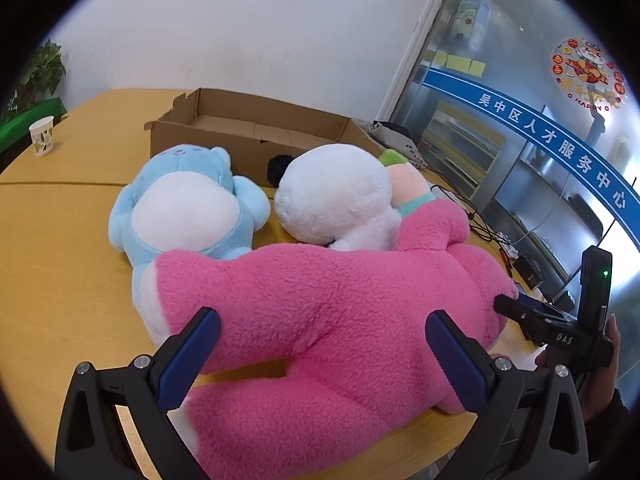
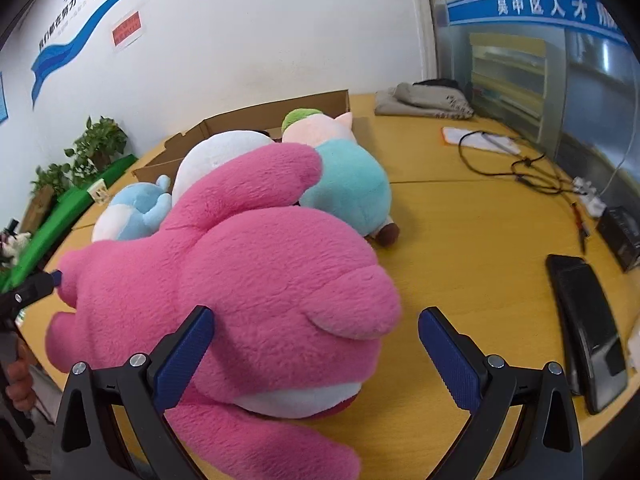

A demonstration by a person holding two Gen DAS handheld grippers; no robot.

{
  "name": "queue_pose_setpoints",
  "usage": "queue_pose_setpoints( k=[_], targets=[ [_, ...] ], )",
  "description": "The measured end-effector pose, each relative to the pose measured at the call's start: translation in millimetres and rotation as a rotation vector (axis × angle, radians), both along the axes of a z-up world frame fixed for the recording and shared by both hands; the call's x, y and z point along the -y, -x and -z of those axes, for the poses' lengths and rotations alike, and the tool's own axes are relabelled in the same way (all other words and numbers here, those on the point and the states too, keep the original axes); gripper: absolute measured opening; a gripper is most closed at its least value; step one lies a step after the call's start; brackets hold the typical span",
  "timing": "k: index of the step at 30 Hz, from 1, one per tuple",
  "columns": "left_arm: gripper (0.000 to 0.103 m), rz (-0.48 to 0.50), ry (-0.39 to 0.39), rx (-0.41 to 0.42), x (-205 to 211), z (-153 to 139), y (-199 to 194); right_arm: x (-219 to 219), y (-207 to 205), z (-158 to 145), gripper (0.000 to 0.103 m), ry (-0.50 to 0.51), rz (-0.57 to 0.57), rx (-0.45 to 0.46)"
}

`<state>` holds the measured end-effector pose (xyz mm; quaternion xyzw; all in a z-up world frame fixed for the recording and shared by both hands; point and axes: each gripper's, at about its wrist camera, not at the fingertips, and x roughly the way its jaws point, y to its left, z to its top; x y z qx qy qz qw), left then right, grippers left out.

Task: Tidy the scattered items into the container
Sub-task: 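Close the left gripper on the pink bear while the right gripper also grips it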

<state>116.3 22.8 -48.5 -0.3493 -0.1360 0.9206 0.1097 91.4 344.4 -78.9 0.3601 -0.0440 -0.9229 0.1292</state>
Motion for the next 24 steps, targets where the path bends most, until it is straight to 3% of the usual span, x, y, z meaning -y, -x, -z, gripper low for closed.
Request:
queue_pose_setpoints(
  k=[4,9,13,16,17,18,22,24],
  targets=[
    [0.102,0.015,-0.018,0.033,-1,5,0,-2,13,4,0.103,0.062,-0.047,0.023],
    [0.102,0.116,-0.134,0.074,-12,13,-6,8,19,2,0.103,0.071,-0.076,0.005],
    [0.102,0.119,-0.113,0.097,-21,21,2,7,20,-1,0.103,0.086,-0.069,-0.008],
    [0.098,0.096,-0.14,0.125,-19,27,11,4,20,1,0.096,0.107,-0.076,0.001],
    [0.092,0.087,-0.14,0.139,-18,29,14,2,19,0,0.092,0.118,-0.072,-0.001],
    [0.077,0.082,-0.136,0.154,-17,33,17,0,19,0,0.09,0.124,-0.07,-0.003],
    [0.065,0.095,-0.178,0.167,-12,35,21,-2,21,6,0.076,0.148,-0.069,0.017],
    [0.058,0.096,-0.178,0.167,-11,34,21,4,19,4,0.072,0.11,-0.078,0.009]
  ],
)
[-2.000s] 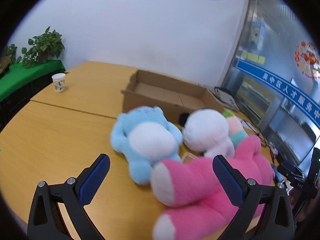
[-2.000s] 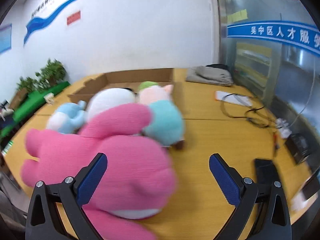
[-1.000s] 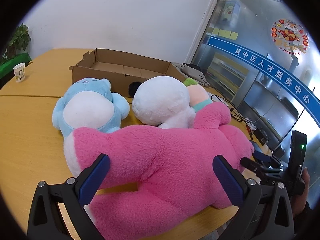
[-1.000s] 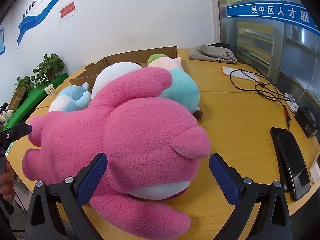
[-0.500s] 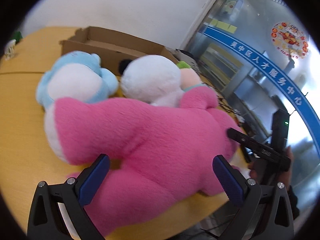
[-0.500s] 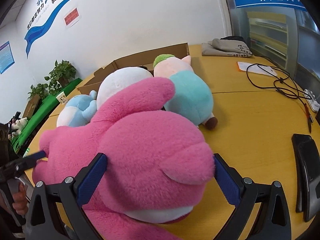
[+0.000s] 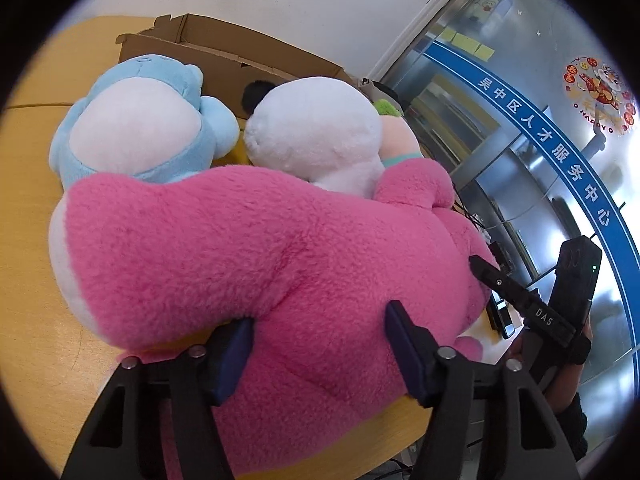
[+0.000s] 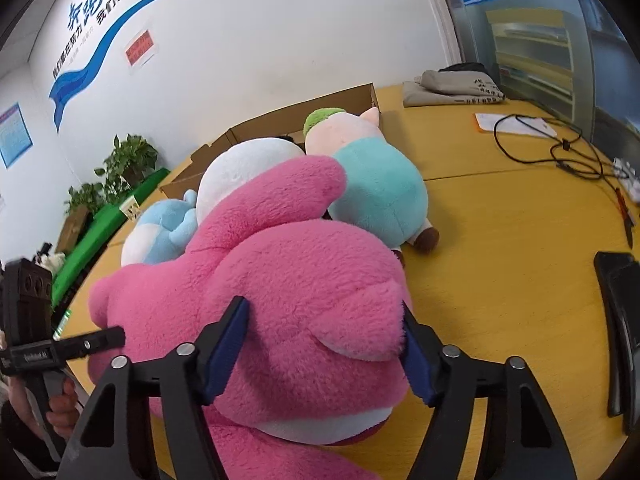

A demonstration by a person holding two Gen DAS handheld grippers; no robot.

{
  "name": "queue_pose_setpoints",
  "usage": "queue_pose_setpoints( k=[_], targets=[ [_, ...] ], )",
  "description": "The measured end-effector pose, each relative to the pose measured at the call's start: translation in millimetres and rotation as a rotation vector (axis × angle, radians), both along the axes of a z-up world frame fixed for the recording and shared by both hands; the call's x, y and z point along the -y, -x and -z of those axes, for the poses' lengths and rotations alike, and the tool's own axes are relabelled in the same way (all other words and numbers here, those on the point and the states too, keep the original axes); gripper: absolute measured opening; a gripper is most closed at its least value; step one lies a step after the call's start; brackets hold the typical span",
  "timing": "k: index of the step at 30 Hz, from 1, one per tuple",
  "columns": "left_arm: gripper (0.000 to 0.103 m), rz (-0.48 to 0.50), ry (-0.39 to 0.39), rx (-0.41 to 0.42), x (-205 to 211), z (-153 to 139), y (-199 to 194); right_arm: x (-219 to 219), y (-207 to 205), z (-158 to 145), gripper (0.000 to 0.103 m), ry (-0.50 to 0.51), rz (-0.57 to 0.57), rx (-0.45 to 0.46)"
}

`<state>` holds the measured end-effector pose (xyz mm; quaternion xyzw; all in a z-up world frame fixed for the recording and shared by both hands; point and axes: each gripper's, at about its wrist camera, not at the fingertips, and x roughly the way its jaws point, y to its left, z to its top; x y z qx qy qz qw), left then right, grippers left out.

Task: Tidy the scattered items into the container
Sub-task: 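Close the left gripper on the pink bear while the right gripper also grips it, then lift the pink bear with both grippers and carry it over the box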

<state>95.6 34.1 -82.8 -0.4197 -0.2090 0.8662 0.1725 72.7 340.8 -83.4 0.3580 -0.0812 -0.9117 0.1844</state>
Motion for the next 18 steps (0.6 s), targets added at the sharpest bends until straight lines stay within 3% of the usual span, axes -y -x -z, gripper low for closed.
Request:
queue_pose_setpoints(
  k=[8,14,18],
  targets=[
    [0.04,0.004,-0.015,-0.022,6,-7,-7,1,-9,-6,0.051,-0.031,-0.001,-0.024],
    [0.034,0.02,-0.031,-0.081,16,-19,-19,3,-24,-17,0.044,-0.021,-0.004,-0.084],
    [0.033,0.025,-0.026,-0.157,23,-43,-28,3,-36,-34,0.042,0.02,0.001,-0.161]
  ],
)
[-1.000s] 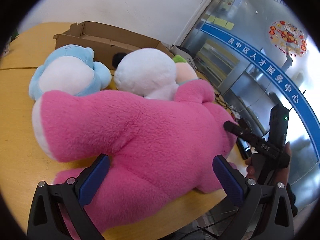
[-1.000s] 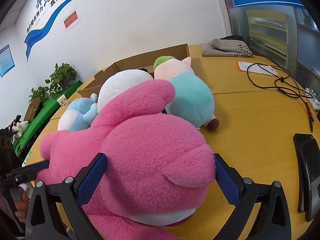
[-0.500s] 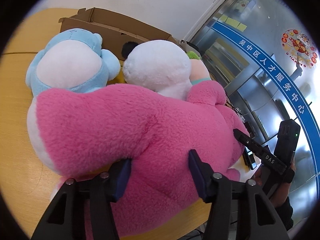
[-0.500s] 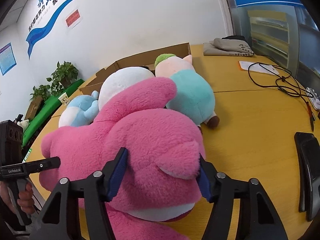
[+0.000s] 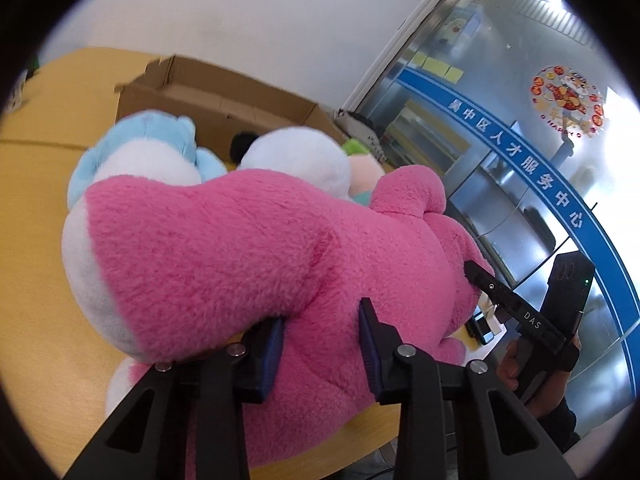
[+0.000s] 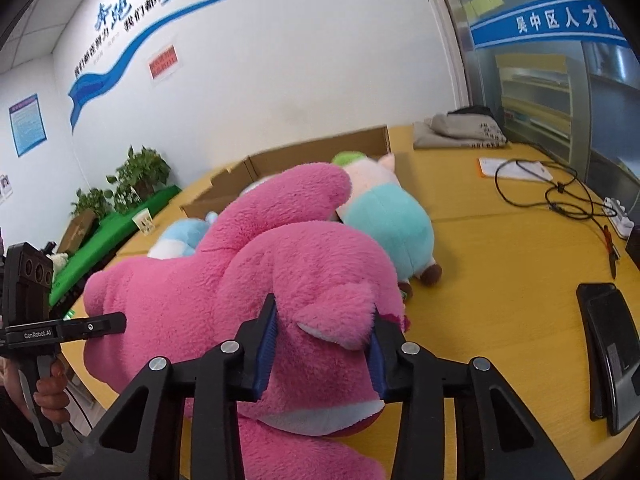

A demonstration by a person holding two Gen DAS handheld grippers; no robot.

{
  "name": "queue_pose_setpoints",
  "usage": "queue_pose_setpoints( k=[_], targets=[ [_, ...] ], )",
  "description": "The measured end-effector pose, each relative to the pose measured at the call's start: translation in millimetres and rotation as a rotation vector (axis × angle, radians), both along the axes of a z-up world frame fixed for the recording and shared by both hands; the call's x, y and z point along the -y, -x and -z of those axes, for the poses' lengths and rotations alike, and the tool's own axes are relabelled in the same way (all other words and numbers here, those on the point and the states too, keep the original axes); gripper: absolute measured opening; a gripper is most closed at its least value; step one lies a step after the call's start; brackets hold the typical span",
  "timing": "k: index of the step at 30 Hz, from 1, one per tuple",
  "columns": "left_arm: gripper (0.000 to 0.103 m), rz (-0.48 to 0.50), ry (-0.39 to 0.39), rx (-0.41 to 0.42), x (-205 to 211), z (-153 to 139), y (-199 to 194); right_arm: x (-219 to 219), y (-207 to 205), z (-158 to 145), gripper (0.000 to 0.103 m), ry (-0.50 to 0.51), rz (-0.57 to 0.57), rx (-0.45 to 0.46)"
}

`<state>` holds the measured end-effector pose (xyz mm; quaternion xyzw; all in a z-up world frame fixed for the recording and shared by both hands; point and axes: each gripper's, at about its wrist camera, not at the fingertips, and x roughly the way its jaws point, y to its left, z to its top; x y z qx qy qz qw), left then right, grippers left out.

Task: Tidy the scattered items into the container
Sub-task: 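Lift the pink bear with both grippers and carry it over the box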

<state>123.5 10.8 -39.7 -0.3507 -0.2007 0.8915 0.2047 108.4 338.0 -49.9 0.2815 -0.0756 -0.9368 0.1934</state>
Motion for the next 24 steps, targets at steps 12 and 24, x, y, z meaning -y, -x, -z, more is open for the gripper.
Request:
queue_pose_setpoints(
  k=[12,24],
  targets=[
    [0.033,-0.014,0.097,-0.278,26,-123,23,39,12,-103,0.037,-0.02,-0.044,-0.27],
    [0.033,-0.011,0.187,-0.552,37,-260,134,67,111,-232,0.037,0.011,-0.018,-0.536]
  ],
)
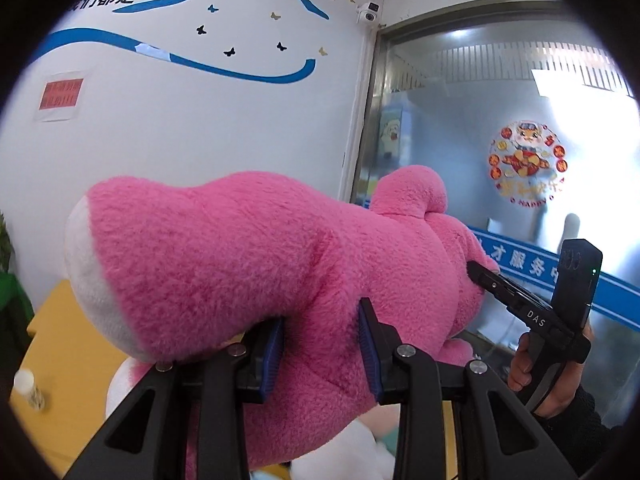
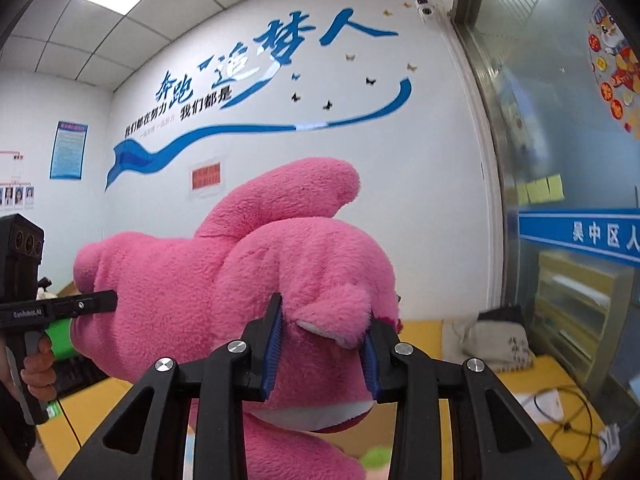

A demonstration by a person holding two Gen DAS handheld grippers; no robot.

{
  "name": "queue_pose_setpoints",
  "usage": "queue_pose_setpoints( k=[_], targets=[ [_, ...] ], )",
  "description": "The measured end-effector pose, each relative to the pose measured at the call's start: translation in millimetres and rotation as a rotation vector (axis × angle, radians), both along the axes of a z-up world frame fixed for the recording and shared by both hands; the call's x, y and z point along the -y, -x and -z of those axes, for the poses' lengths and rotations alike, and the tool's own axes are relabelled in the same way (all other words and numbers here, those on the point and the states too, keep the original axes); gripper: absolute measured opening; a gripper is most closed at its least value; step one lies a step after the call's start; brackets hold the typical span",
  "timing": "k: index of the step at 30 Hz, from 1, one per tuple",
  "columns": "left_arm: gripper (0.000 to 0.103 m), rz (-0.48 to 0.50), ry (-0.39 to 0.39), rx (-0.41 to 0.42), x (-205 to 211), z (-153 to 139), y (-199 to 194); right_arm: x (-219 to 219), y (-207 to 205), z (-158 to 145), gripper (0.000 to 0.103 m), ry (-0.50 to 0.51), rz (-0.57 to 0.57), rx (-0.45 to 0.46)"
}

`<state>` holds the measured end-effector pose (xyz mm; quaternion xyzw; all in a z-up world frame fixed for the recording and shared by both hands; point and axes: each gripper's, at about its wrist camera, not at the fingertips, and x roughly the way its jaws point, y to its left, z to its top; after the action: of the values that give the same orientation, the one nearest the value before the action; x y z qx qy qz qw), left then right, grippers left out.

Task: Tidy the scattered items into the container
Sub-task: 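Lift the pink bear with both grippers and carry it over the box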

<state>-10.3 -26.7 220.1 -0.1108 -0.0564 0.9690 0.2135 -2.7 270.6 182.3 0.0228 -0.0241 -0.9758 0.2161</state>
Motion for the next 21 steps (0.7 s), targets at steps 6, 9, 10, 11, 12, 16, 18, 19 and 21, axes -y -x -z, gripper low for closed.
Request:
queue_pose_setpoints(
  k=[6,9,10,11,12,16,18,19,21],
  targets=[
    [0.033,-0.002,0.005,0.015,9,-11,94,16,84,-33,0.037,0.015,0.037,-0.022],
    [0.033,-0.003,-0.019,0.082,13,5,143,25,135,-21,0.037,0.004,0.067,0.01],
    [0.033,0.0,-0.027,0.099,15,11,159,27,148,-17,0.037,0.006,0.072,0.025],
    [0.033,0.002,-0.031,0.114,15,18,173,29,166,-10,0.037,0.01,0.077,0.048],
    [0.033,0.003,-0.032,0.127,16,25,186,28,178,-4,0.037,0.012,0.08,0.062],
    [0.033,0.012,-0.046,0.195,18,64,235,26,233,28,0.036,0.023,0.097,0.143],
    [0.033,0.022,-0.053,0.259,15,91,265,25,257,48,0.036,0.012,0.117,0.181],
    [0.033,0.026,-0.056,0.289,12,104,278,24,271,62,0.036,0.007,0.126,0.213],
    [0.033,0.021,-0.045,0.346,9,134,300,20,296,90,0.036,0.002,0.132,0.281]
  ],
)
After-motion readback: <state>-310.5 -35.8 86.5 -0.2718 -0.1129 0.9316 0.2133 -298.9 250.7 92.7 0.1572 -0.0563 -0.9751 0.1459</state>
